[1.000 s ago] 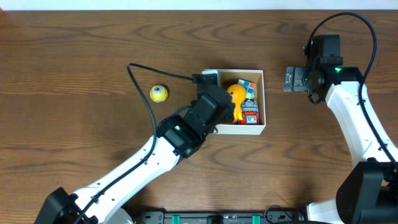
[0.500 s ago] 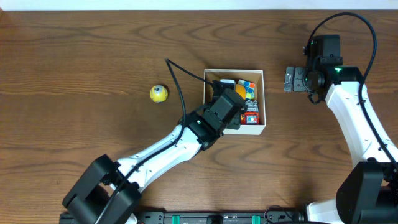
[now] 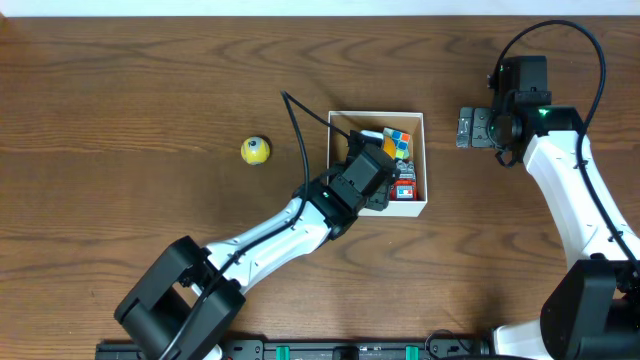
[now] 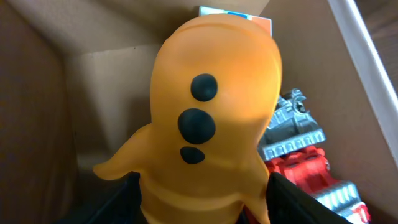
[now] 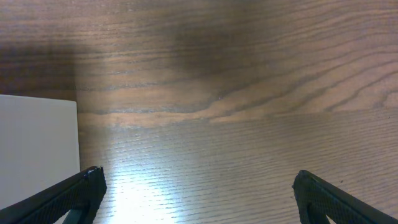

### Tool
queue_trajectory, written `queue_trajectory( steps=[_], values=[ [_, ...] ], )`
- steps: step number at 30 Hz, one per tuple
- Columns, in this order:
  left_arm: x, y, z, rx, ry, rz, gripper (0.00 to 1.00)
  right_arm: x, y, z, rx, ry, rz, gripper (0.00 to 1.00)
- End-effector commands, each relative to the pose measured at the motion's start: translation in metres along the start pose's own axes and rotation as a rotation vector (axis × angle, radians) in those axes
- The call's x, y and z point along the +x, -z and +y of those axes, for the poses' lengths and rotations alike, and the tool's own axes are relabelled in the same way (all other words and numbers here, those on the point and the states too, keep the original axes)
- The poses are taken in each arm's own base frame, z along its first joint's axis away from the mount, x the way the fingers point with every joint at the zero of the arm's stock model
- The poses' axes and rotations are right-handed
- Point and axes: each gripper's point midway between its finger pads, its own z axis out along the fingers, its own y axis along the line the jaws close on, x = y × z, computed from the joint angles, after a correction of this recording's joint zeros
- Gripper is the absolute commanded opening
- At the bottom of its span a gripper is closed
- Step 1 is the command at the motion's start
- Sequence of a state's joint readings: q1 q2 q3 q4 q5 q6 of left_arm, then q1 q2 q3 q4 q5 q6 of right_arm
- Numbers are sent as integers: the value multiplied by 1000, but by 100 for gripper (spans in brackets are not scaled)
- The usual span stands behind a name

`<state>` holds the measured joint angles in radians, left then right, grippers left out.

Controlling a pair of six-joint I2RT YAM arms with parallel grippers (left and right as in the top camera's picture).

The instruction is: Pack container

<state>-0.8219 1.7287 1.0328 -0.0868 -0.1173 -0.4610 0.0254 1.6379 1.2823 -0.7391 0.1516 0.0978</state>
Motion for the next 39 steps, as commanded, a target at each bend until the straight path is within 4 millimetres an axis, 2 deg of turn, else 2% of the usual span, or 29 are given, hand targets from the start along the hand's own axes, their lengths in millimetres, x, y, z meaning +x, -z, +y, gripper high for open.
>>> queue_trajectory(
  steps=[1, 3, 7, 16, 20, 24, 25, 26, 27, 28, 29, 34, 39],
  values=[
    [-11, -1, -1, -13, -20, -33, 64, -9, 8, -3, 7, -1, -30, 99],
    [-11, -1, -1, -11, -19, -35, 63, -9, 8, -3, 7, -1, -30, 99],
    [-12, -1, -2, -9, -55, -40, 48, -9, 8, -3, 7, -1, -30, 99],
    [-13, -3, -2, -9, -103, -41, 28, -9, 8, -3, 7, -1, -30, 99],
    [-14, -3, -3, -5, -103, -48, 22, -9, 8, -3, 7, -1, -30, 99],
    [-17, -2, -5, 1, -103, -61, 22, -9, 8, -3, 7, -1, -30, 99],
    [-17, -2, -5, 1, -103, -61, 22, -9, 8, -3, 7, -1, -30, 99],
    [-17, -2, -5, 1, -103, -61, 29, -9, 8, -3, 7, -1, -30, 99],
    [-17, -2, -5, 1, -103, -61, 51, -9, 8, -3, 7, -1, -30, 99],
    [-17, -2, -5, 1, -103, -61, 64, -9, 8, -3, 7, -1, -30, 99],
    [-17, -2, -5, 1, -103, -61, 69, -9, 8, -3, 7, -1, -30, 99],
    [-17, -4, -4, -3, -104, -62, 70, -9, 8, -3, 7, -1, -30, 99],
    [-11, -18, -3, -11, -127, -54, 70, -9, 8, -3, 7, -1, -30, 99]
  ],
)
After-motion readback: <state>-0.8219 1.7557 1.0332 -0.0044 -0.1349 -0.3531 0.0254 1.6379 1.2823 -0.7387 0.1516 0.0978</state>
